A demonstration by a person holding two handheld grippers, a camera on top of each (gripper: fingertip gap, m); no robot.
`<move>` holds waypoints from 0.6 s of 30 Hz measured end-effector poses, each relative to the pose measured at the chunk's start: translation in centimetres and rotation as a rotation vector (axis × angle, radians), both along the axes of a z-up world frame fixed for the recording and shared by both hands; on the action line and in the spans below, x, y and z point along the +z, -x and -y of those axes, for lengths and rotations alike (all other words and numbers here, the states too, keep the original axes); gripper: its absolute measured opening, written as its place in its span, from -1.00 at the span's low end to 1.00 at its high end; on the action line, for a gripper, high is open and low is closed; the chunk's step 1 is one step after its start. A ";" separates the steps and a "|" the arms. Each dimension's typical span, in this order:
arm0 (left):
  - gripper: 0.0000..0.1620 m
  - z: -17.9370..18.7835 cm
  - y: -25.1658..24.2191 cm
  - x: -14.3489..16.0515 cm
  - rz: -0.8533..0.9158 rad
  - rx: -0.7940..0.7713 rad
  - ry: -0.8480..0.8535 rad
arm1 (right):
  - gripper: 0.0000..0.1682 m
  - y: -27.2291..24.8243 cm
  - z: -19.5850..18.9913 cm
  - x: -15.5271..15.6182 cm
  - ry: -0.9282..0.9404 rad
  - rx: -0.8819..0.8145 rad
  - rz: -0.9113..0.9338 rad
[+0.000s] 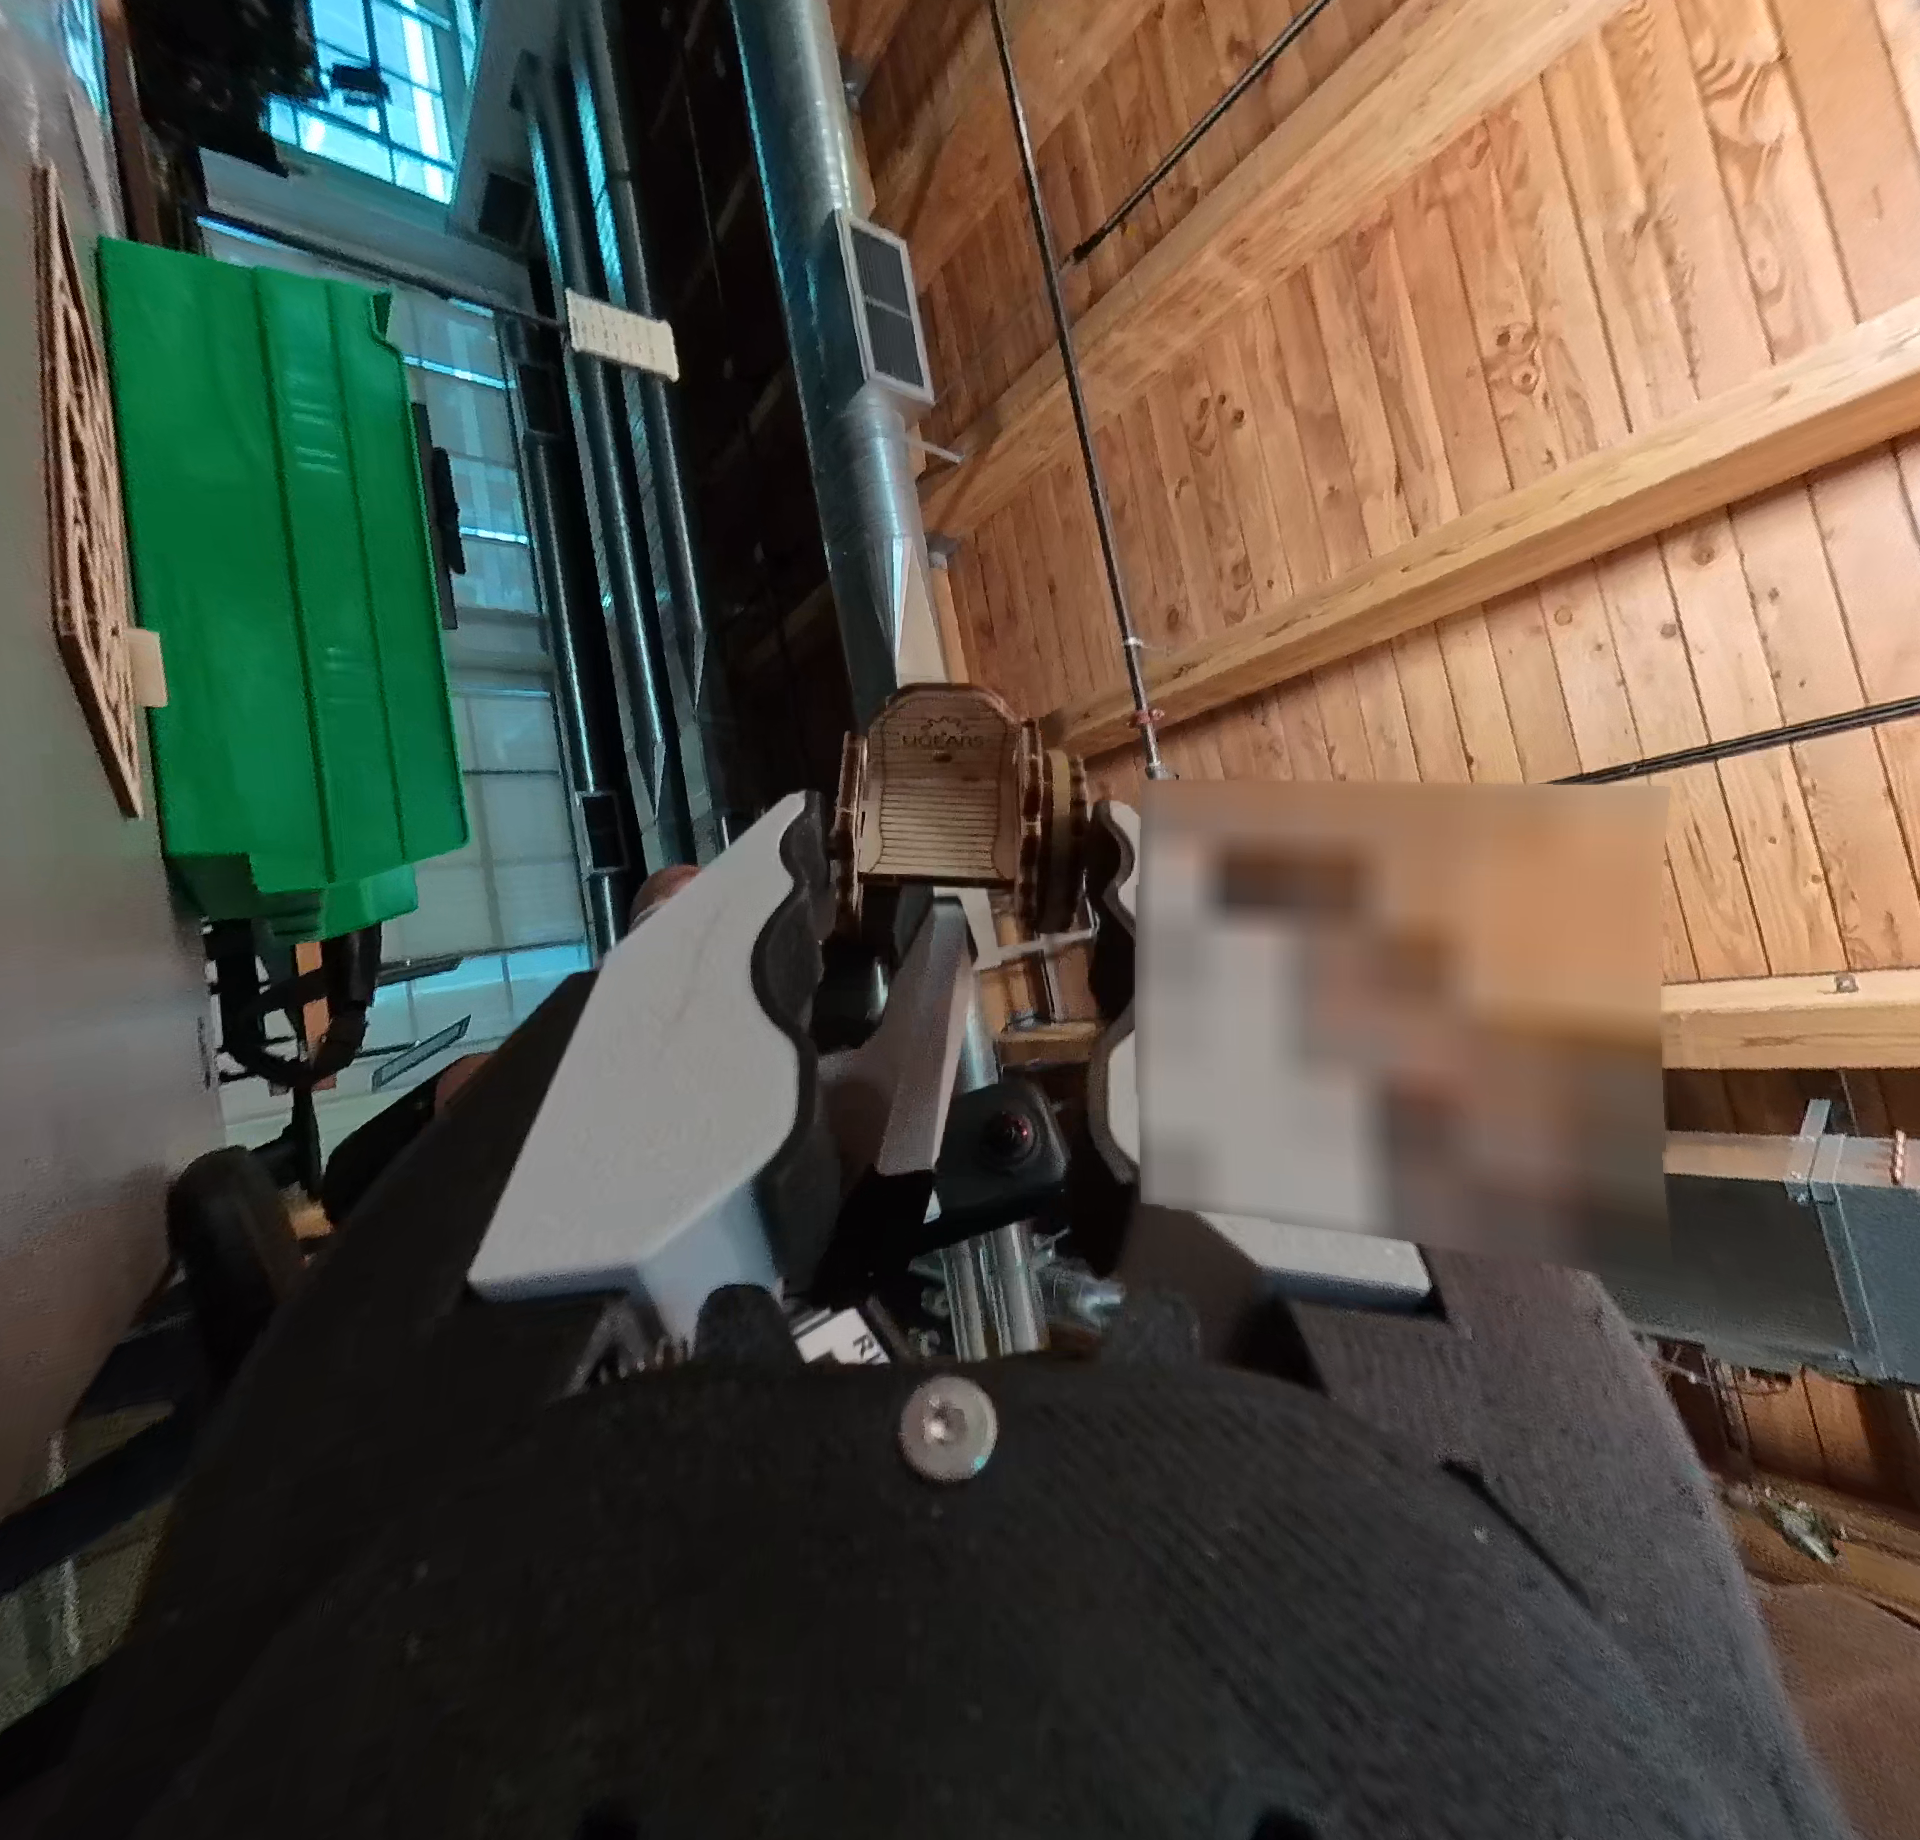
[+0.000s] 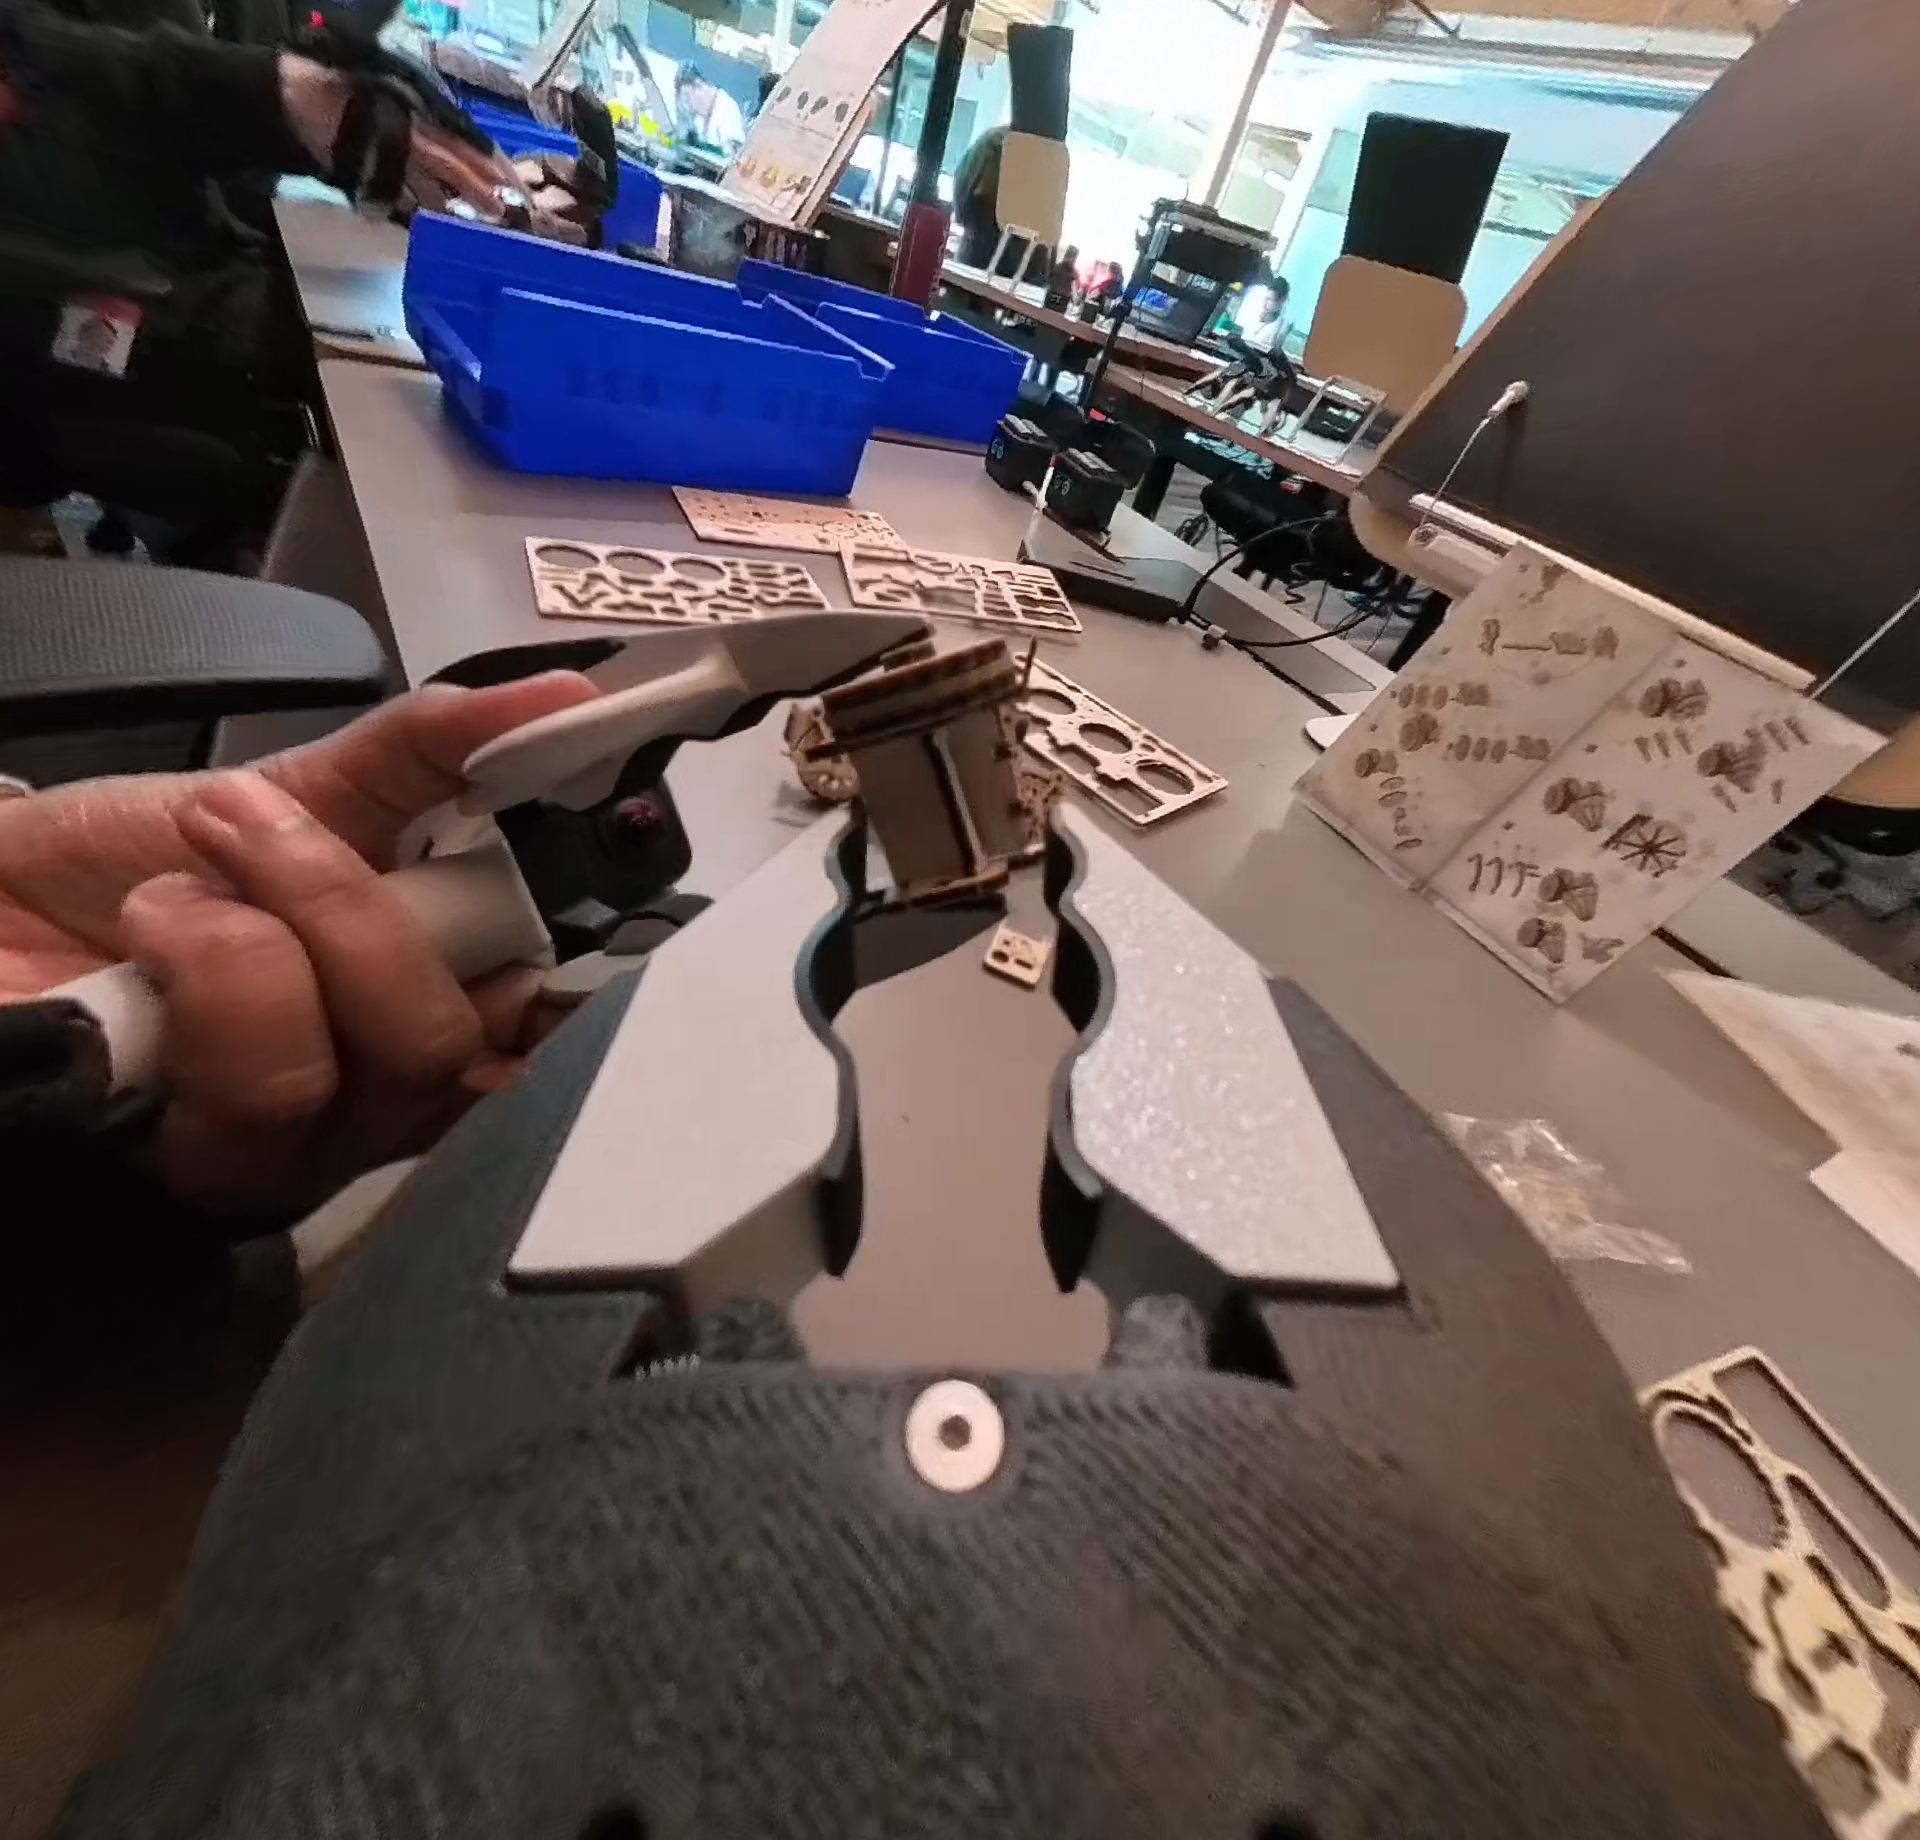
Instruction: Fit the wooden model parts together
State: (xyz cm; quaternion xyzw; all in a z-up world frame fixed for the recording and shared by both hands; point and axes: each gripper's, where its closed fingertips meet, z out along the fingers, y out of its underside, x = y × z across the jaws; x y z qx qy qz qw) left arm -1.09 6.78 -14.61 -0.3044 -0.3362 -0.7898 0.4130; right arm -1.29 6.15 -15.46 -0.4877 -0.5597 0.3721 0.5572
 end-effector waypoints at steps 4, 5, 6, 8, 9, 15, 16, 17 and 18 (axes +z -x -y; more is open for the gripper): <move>-0.42 -0.3 1.1 0.5 0.066 0.054 0.015 | -0.57 -0.2 -0.5 0.5 -0.009 -0.005 -0.007; -0.42 -0.4 1.2 0.5 0.075 0.060 0.025 | -0.57 -0.1 -0.5 0.5 -0.029 -0.005 0.000; -0.42 -0.4 1.3 0.5 0.084 0.065 0.033 | -0.57 -0.1 -0.5 0.4 -0.048 -0.003 0.007; -0.42 -0.5 1.3 0.5 0.101 0.071 0.048 | -0.57 0.0 -0.4 0.3 -0.082 0.007 0.024; -0.42 -0.5 1.3 0.5 0.106 0.070 0.053 | -0.57 0.0 -0.4 0.3 -0.106 0.006 0.033; -0.42 -0.4 0.5 0.4 0.104 0.050 0.061 | -0.58 0.0 -0.3 -0.1 -0.276 -0.018 0.114; -0.42 -0.4 0.4 0.4 0.101 0.044 0.063 | -0.57 0.0 -0.3 -0.2 -0.292 -0.022 0.126; -0.42 -0.4 0.2 0.3 0.097 0.041 0.064 | -0.57 0.0 -0.3 -0.2 -0.306 -0.025 0.137; -0.42 -0.4 0.1 0.3 0.094 0.038 0.065 | -0.57 0.0 -0.3 -0.3 -0.317 -0.027 0.146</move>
